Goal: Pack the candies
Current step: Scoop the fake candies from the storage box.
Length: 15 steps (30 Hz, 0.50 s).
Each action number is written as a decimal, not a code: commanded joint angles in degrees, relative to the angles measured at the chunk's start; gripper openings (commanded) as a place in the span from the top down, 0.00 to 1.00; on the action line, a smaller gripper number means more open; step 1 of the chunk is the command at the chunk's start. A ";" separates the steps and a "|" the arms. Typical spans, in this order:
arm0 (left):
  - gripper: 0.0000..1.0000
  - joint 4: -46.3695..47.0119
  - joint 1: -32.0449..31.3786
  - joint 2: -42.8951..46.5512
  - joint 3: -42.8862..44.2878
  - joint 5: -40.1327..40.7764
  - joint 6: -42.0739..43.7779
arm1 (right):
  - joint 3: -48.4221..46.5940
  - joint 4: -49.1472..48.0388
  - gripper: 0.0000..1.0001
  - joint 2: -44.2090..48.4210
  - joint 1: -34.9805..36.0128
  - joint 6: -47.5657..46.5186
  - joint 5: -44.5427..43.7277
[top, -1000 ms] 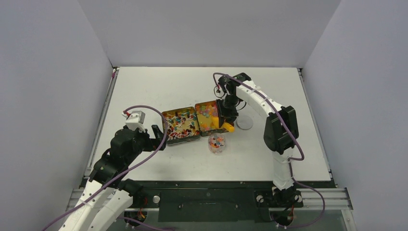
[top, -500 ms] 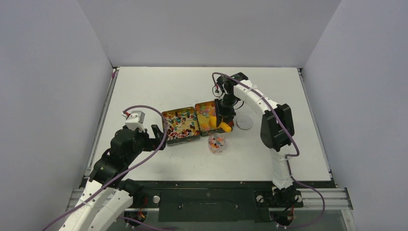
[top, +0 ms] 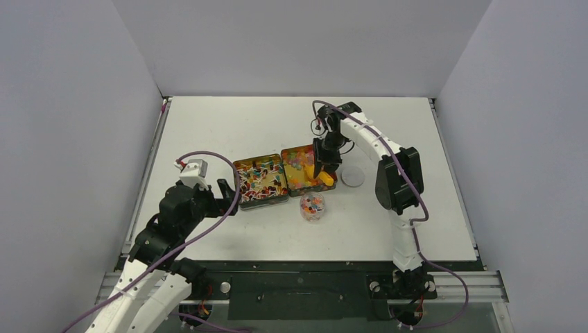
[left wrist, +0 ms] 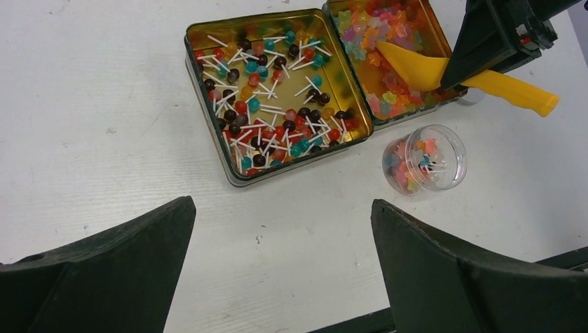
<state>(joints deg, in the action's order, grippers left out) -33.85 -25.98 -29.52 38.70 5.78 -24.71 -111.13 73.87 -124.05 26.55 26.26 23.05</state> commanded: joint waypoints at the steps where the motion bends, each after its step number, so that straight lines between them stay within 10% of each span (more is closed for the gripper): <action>1: 0.04 1.68 0.75 -0.50 0.41 0.59 0.80 | -2.59 -0.64 1.00 -0.16 -0.22 1.04 1.09; 15: 0.04 1.46 1.18 -0.82 0.47 1.28 0.72 | 2.88 -6.79 1.00 -0.56 -2.06 5.09 -2.18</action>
<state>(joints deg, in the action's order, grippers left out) -33.87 -25.28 -30.24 38.70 5.91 -24.73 -109.32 69.69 -124.29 26.09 28.84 23.51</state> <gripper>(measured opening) 0.964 0.250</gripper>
